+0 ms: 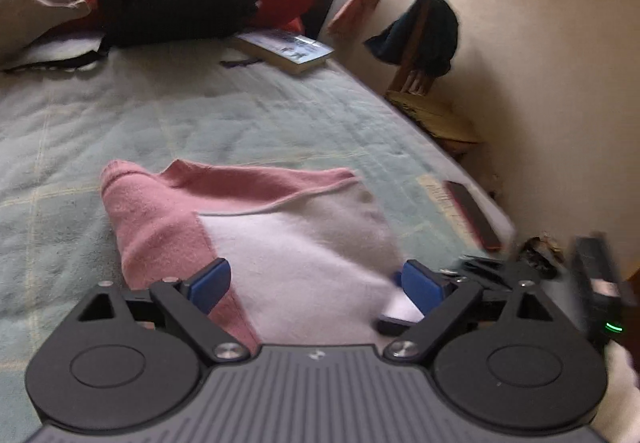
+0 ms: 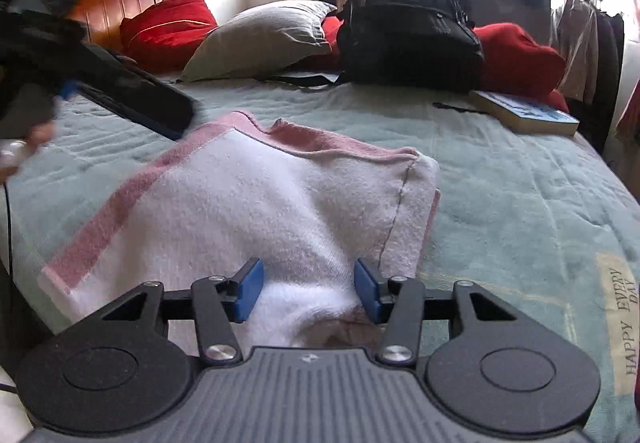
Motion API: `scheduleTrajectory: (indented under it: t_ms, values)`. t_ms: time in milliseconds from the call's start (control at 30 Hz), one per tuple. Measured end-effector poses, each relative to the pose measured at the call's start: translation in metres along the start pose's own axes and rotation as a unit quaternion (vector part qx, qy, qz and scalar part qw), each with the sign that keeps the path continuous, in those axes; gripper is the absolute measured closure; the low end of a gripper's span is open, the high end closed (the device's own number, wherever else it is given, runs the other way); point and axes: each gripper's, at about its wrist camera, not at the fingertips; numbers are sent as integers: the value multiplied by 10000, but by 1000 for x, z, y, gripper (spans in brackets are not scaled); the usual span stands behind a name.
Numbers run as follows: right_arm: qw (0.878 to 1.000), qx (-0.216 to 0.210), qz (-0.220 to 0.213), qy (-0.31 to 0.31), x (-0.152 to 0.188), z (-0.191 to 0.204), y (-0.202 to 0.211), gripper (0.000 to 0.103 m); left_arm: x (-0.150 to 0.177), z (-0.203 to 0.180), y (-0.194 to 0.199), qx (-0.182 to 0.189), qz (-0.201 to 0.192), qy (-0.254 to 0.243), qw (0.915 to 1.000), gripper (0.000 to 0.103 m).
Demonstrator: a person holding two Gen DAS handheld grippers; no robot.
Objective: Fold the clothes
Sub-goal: 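Open and withdraw the right gripper above the folded sweater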
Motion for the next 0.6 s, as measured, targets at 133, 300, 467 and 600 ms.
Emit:
scheduleTrajectory:
  t_ms: [133, 300, 467, 600]
  values:
    - [9997, -100, -61, -230, 3, -5, 3, 47, 0, 14, -22, -241, 52, 340, 9991, 11]
    - [9997, -109, -15, -203, -1, -2, 2, 46, 5, 7, 6, -408, 62, 319, 9986, 11]
    - [9982, -361, -1, -487, -24, -7, 12, 42, 25, 13, 34, -992, -79, 426, 9941, 10]
    - [9977, -560, -41, -389, -67, -3, 14, 39, 40, 23, 49, -1363, -183, 577, 9888, 10]
Point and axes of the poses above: each gripper's, at about its wrist camera, not at the fingertips, and y roughly against the way its jaws point, z to its left, x to its underside, and after that the axes turned 9 degrees about z, right-handed
